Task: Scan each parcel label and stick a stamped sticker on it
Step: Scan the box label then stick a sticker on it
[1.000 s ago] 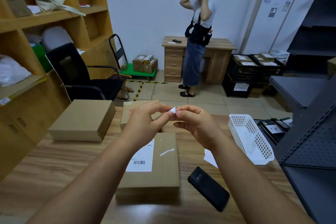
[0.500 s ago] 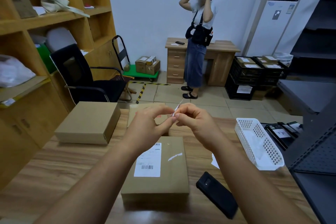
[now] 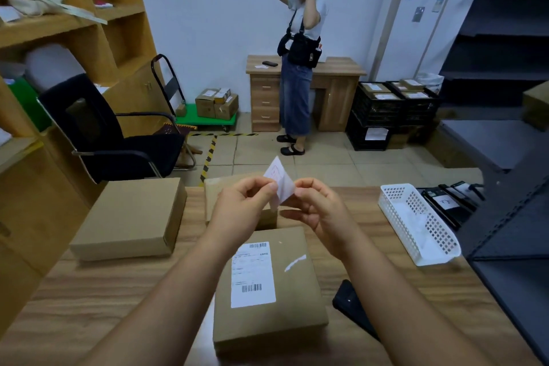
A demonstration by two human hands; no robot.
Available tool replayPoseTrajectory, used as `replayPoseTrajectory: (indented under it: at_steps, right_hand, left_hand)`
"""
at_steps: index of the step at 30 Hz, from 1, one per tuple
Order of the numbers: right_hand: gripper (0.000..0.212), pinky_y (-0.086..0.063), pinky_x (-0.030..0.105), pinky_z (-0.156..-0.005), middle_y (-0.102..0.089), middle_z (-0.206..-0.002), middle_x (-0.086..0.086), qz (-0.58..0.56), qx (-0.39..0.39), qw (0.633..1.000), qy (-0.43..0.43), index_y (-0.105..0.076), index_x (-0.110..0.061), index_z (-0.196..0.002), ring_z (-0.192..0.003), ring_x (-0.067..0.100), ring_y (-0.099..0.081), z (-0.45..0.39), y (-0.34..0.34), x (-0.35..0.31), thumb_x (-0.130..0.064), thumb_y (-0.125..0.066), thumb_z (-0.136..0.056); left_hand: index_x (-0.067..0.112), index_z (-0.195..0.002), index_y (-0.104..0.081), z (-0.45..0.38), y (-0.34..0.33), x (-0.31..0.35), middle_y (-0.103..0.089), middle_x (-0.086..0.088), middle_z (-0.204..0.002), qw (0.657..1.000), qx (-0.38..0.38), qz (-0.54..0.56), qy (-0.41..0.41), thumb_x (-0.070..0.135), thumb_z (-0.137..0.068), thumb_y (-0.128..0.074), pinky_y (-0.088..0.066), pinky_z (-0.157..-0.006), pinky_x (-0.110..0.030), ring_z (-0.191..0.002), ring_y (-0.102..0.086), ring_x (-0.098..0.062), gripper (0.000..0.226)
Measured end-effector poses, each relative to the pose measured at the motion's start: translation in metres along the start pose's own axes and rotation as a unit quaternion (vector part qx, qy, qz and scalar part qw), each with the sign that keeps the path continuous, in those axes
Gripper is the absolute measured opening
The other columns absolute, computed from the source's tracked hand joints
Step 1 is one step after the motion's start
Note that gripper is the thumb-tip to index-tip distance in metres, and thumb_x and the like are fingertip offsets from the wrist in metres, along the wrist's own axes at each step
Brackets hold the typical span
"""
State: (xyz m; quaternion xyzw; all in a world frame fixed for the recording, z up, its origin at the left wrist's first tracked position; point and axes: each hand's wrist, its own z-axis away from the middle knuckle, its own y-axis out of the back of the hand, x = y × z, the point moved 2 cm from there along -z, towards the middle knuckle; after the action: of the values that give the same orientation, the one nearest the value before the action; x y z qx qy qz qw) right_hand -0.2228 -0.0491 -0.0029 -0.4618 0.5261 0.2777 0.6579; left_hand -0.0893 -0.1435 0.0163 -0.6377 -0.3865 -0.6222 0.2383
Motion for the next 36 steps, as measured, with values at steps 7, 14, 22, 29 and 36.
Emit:
replayPoseTrajectory:
  at_steps: [7, 14, 22, 29, 36]
  right_hand:
    - [0.020, -0.058, 0.036, -0.085, -0.072, -0.101, 0.015, 0.090, 0.118, 0.989, 0.007, -0.065, 0.003, -0.106, -0.093, 0.022, -0.070, 0.020, 0.060, 0.001, -0.012, -0.060, -0.095]
    - [0.011, -0.058, 0.029, -0.081, -0.075, -0.094, 0.005, 0.139, 0.162, 0.977, 0.009, -0.070, -0.008, -0.096, -0.093, 0.019, -0.071, 0.032, 0.165, -0.013, -0.015, -0.060, -0.096]
    - [0.011, -0.054, 0.022, -0.062, -0.068, -0.085, 0.010, 0.107, 0.264, 0.955, -0.083, -0.063, -0.008, -0.091, -0.067, 0.015, -0.069, 0.015, 0.327, -0.001, -0.008, -0.056, -0.098]
    - [0.012, -0.053, 0.027, -0.072, -0.069, -0.086, 0.005, 0.179, 0.368, 0.903, -0.133, -0.069, -0.015, -0.102, -0.074, 0.014, -0.065, 0.006, 0.431, 0.044, -0.021, -0.060, -0.098]
    - [0.027, -0.054, 0.037, -0.089, -0.064, -0.123, 0.002, 0.284, 0.303, 0.892, -0.180, -0.064, -0.019, -0.125, -0.102, 0.018, -0.064, -0.023, 0.462, 0.065, -0.020, -0.050, -0.101]
  left_hand:
    - [0.028, -0.091, -0.076, -0.012, -0.070, -0.016, -0.075, 0.002, -0.091, 0.996, -0.080, 0.036, 0.029, 0.030, -0.093, -0.064, -0.055, -0.091, -0.048, -0.093, -0.069, -0.019, 0.012]
    - [0.021, -0.097, -0.076, -0.032, -0.177, -0.019, -0.074, 0.006, -0.092, 0.992, -0.125, -0.002, 0.003, 0.024, -0.094, -0.064, -0.052, -0.082, -0.021, -0.092, -0.067, -0.007, 0.013]
    - [0.016, -0.079, -0.069, -0.067, -0.278, -0.039, -0.071, 0.010, -0.071, 0.995, -0.029, 0.034, 0.089, 0.010, -0.094, -0.059, -0.048, -0.069, -0.024, -0.068, -0.064, 0.000, 0.019]
    - [0.014, -0.089, -0.069, -0.080, -0.309, -0.071, -0.075, 0.001, -0.082, 0.985, 0.009, 0.020, 0.171, 0.017, -0.095, -0.057, -0.049, -0.074, -0.030, -0.074, -0.069, -0.005, 0.013]
    - [0.014, -0.085, -0.070, -0.075, -0.308, -0.087, -0.075, 0.002, -0.080, 0.978, 0.030, 0.006, 0.205, 0.015, -0.093, -0.059, -0.049, -0.074, -0.031, -0.076, -0.069, -0.008, 0.014]
